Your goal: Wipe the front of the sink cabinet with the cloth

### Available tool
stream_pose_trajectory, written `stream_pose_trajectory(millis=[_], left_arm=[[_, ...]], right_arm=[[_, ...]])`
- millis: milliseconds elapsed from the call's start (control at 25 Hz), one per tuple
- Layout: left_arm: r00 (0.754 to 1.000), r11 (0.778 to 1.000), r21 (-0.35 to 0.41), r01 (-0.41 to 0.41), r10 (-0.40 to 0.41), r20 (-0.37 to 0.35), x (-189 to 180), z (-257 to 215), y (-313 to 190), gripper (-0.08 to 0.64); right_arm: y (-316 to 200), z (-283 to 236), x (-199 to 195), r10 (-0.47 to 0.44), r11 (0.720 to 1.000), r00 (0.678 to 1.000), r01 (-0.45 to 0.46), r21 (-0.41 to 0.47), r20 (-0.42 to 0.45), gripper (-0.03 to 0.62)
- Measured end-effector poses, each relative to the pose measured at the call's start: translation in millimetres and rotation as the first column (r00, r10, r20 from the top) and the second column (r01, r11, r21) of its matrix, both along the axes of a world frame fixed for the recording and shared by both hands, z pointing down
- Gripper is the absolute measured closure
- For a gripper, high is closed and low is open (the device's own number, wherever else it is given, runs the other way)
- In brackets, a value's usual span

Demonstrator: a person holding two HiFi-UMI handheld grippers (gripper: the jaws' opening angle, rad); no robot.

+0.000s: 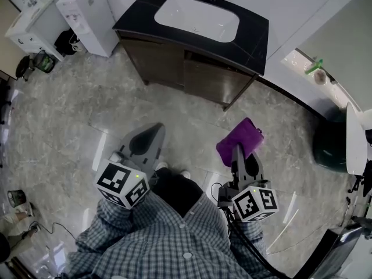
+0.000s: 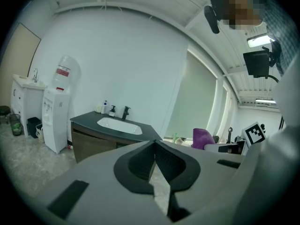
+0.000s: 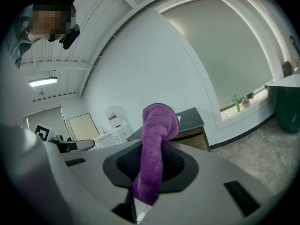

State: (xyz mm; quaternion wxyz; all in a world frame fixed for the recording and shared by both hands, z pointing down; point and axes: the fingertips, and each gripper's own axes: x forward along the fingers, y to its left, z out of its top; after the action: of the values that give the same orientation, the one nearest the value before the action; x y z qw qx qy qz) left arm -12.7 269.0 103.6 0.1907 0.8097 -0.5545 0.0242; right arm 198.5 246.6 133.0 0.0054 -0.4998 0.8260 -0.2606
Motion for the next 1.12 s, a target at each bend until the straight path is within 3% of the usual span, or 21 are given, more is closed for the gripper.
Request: stream_pose_trajectory(millis=[600, 840, 1120], left_arm=[[1.0, 1.0, -0.023, -0.002, 0.002, -0.009, 27.4, 21.8, -26.8, 0.549], [1.0, 1.0, -0.023, -0.011, 0.01, -0.029, 11.3, 29.1, -74.0, 0.549], [0.999, 0.998, -0.053, -0.024, 0.022, -0.041, -38.3, 34.8, -130.6, 0.549]], right_arm=[[-12.5, 37.0, 11.2, -0.092, 0.994, 0.995, 0.089, -0.061, -0.043, 0.515], [-57.4, 45.2, -19.5, -0.144, 0.988, 0.987, 0.139, -0.067, -0.072, 0.515], [-126.1, 57.0, -89.6, -0.205, 0.976, 0.976, 0.198, -0.087, -0.077, 0.515]])
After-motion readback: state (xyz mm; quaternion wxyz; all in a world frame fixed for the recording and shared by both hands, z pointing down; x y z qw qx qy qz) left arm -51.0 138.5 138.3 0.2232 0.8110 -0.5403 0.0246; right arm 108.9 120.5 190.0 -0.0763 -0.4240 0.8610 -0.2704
